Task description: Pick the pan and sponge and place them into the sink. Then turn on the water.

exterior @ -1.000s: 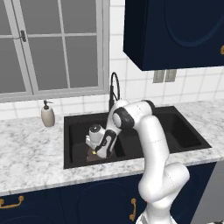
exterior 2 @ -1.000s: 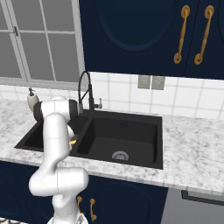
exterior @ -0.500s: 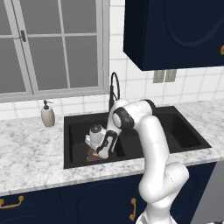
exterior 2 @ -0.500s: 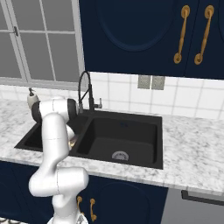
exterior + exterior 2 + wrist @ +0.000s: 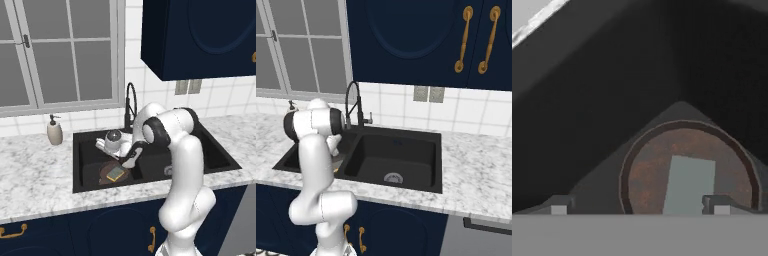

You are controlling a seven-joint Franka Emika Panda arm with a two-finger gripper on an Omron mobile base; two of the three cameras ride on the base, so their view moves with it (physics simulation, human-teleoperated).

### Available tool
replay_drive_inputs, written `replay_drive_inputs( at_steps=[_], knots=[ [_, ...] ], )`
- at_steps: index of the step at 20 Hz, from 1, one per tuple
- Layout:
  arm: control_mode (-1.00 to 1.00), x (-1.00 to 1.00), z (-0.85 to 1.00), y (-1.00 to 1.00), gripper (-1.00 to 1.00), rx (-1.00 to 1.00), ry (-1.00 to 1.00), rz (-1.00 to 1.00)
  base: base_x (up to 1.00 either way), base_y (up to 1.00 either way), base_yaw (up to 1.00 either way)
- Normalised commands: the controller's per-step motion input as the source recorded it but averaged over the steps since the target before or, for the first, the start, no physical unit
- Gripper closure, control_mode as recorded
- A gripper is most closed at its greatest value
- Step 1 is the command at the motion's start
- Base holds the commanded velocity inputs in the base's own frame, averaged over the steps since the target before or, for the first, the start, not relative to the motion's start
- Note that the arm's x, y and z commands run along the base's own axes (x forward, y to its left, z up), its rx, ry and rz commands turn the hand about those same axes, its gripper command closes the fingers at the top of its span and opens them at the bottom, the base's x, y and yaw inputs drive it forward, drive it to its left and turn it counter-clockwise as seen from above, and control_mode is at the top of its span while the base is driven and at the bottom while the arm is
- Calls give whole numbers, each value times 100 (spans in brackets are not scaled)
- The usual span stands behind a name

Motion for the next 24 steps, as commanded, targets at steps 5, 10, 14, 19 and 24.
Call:
replay_drive_inputs(
  at_steps=[5, 10, 14, 19, 24],
  knots=[
    [-100, -58, 96, 35, -100, -2, -20, 2, 0, 0, 0],
    [-100, -75, 82, 42, -100, 0, -1, 0, 0, 0, 0],
    [-100, -81, 83, 5, -100, 6, -6, 4, 0, 0, 0],
    [-100, -78, 99, -16, -100, 17, -6, 2, 0, 0, 0],
    [-100, -63, 100, -36, -100, 22, -1, 0, 0, 0, 0]
  ],
)
